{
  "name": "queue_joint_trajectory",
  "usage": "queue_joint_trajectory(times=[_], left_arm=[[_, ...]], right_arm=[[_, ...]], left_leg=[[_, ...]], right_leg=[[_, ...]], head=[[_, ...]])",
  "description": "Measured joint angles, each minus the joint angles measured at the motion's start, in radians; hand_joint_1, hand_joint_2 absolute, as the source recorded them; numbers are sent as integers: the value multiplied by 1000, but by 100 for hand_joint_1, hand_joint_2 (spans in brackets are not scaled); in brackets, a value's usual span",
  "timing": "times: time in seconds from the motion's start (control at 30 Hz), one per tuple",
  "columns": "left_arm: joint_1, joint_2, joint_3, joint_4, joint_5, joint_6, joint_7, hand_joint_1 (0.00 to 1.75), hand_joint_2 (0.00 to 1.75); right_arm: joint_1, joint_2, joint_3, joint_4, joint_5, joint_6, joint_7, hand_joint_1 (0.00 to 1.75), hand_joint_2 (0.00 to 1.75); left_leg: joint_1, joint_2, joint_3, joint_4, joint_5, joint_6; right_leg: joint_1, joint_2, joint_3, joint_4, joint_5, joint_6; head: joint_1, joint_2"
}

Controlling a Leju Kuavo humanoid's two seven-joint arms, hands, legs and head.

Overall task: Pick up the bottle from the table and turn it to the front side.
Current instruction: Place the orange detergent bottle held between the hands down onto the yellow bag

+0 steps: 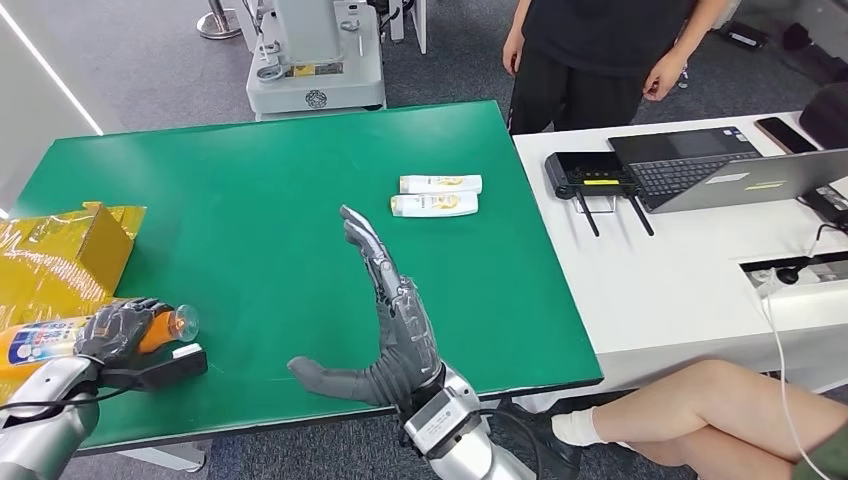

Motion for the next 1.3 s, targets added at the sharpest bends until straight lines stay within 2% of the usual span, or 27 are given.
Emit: queue_joint_trajectory(times=[0.17, 0.37, 0.93, 0.97, 1.07, 1.1, 1.3], left_arm=[[-79, -8, 0, 26, -40, -201, -1, 175, 175], [-135, -23, -1, 55, -61, -308, -1, 175, 175], [-170, -37, -2, 80, -74, -352, 0, 175, 175], [-171, -37, -2, 80, -74, -351, 0, 141, 175], [-171, -39, -2, 81, -75, -344, 2, 10, 175], [-171, -39, -2, 81, -75, -339, 3, 0, 175], [-169, -40, -2, 82, -75, -318, 19, 0, 175]], right_arm=[[-5, 6, 0, 3, 0, 10, 4, 0, 175], [-18, 8, 0, 12, 0, 16, 5, 0, 175], [-26, 8, 0, 20, 0, 21, 5, 0, 175], [-25, 8, 0, 20, 1, 21, 5, 0, 175], [-23, 8, 0, 18, 3, 18, 4, 0, 175], [-22, 8, 0, 16, 4, 16, 3, 0, 175], [-14, 7, 0, -1, 5, 8, 2, 0, 175]], left_leg=[[0, 1, 0, 0, 3, -2], [0, 1, -1, 0, 3, -2], [0, 3, -3, 0, 3, -2], [0, 3, -3, 0, 3, -2], [0, 3, -3, 0, 3, -2], [0, 3, -3, 0, 3, -2], [0, 3, -4, 0, 3, -2]], right_leg=[[0, 0, -1, 1, 2, -2], [0, 1, -2, 1, 3, -3], [0, 3, -5, 1, 3, -3], [0, 3, -5, 1, 3, -3], [0, 3, -5, 1, 3, -3], [0, 3, -5, 1, 3, -3], [0, 3, -5, 1, 3, -3]], head=[[0, 0], [0, 0], [0, 0], [0, 0], [0, 0], [0, 0], [0, 0]])
